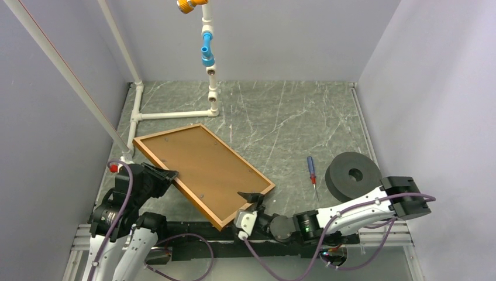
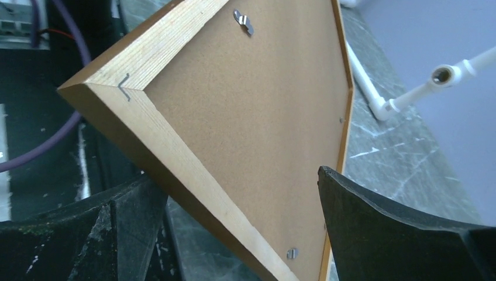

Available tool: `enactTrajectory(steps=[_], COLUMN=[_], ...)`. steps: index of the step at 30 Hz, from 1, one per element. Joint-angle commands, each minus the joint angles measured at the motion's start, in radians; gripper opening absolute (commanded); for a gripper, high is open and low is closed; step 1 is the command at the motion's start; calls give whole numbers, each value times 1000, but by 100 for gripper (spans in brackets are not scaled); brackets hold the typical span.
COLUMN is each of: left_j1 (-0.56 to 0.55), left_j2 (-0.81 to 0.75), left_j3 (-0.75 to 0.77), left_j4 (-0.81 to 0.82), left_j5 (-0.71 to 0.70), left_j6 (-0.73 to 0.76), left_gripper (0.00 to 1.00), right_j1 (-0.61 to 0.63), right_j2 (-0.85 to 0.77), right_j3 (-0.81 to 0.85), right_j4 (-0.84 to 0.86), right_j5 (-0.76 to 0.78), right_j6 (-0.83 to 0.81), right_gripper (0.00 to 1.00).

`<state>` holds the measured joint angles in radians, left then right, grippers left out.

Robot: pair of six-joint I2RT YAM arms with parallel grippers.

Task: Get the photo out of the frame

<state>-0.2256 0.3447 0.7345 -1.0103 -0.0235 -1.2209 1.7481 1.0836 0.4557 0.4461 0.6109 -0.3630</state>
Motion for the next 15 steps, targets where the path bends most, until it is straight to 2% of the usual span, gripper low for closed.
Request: enactTrajectory(steps=[1,3,5,10,13,15], left_j1=[0,-1,-1,0,0,-1], left_j2=[8,13,19,31,29,28], left_j3=[66,74,82,91,83,78], left_j4=[75,69,66,66,78,83], left_j5=[14,14,14,26,35,41], left_j6=[0,2,4,9,3,0], left_gripper=[0,0,0,0,0,0], right_j1=[5,5,-2,-25,-30,-30], right_j2=[105,145,160,159,159,158], right_j3=[17,3,5,51,70,87], right_j4=[271,377,410,273,215,180], right_j5=[213,239,220,89,43,32], right_j6=[-114,-167,-189,-128,-88,-62], right_gripper=[96,95,91,74,73,78])
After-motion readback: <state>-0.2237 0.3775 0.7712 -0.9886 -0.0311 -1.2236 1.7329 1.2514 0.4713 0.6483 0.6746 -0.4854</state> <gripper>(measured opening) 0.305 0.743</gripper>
